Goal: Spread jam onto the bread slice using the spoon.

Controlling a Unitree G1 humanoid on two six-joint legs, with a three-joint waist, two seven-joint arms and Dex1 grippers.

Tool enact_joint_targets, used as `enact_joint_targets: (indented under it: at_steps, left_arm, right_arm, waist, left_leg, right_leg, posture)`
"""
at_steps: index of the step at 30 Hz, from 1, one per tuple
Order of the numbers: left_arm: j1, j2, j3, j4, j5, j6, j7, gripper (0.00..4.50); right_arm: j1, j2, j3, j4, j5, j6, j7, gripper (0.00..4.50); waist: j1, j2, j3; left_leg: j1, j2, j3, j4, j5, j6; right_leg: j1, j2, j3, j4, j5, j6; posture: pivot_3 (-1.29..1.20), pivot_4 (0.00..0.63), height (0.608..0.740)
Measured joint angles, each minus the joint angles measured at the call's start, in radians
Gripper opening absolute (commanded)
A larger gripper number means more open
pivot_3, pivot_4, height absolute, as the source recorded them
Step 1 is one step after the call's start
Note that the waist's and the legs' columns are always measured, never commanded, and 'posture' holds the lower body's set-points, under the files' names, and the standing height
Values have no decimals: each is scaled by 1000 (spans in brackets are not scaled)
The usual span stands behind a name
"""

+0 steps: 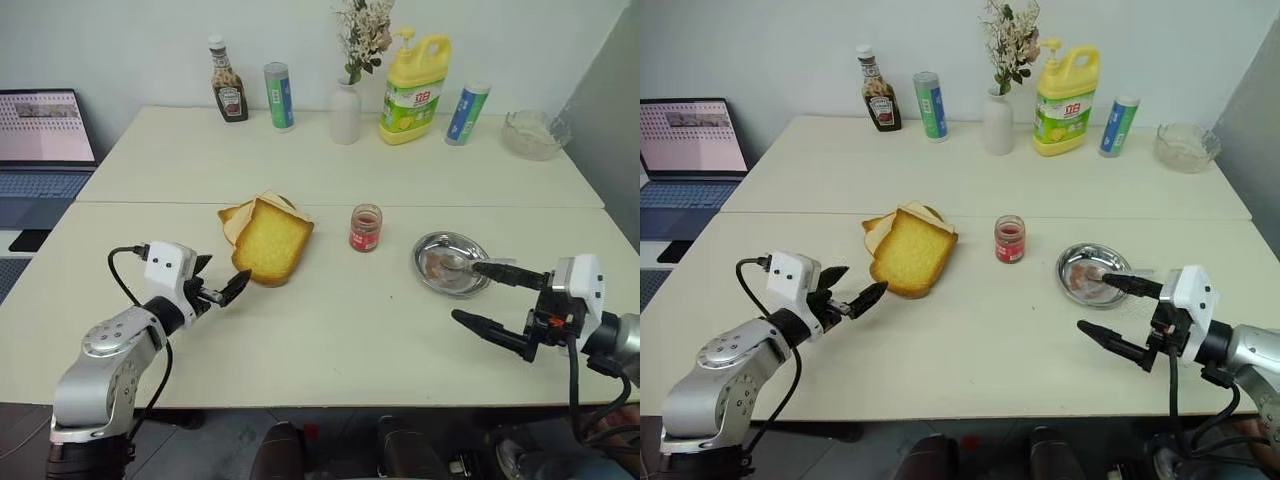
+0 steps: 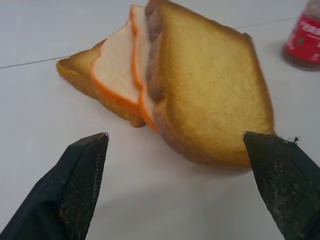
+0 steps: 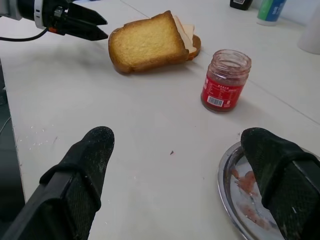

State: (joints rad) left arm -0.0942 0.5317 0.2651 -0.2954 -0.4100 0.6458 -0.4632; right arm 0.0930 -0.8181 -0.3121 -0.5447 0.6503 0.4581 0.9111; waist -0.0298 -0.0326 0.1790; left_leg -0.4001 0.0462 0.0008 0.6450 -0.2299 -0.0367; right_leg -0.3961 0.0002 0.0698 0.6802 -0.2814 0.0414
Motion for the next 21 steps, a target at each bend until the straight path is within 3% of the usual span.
enact_joint_targets:
  at_steps: [8,12,21]
  left_arm:
    - [-66,-53,-72,2,-7,100,52,4500]
    - [-78,-60,-83,8,-6,134,74,3604]
    - [-113,-76,-102,15,-6,182,103,627]
  right_arm:
    - [-71,0,26,-24,32,33,-9,4415]
    - [-71,-1,31,-24,33,37,-4,4500]
    - [-81,-2,33,-23,34,39,-2,4500]
  waist:
    - [0,0,0]
    - [0,0,0]
    - [0,0,0]
  left_leg:
    - [0,0,-1,0,0,0]
    - [0,0,-1,0,0,0]
    - [0,0,-1,0,0,0]
  right_leg:
    - [1,0,0,0,0,0]
    - [1,0,0,0,0,0]
    - [1,0,0,0,0,0]
  posture:
    - [0,150,740]
    - [0,150,740]
    - [0,150,740]
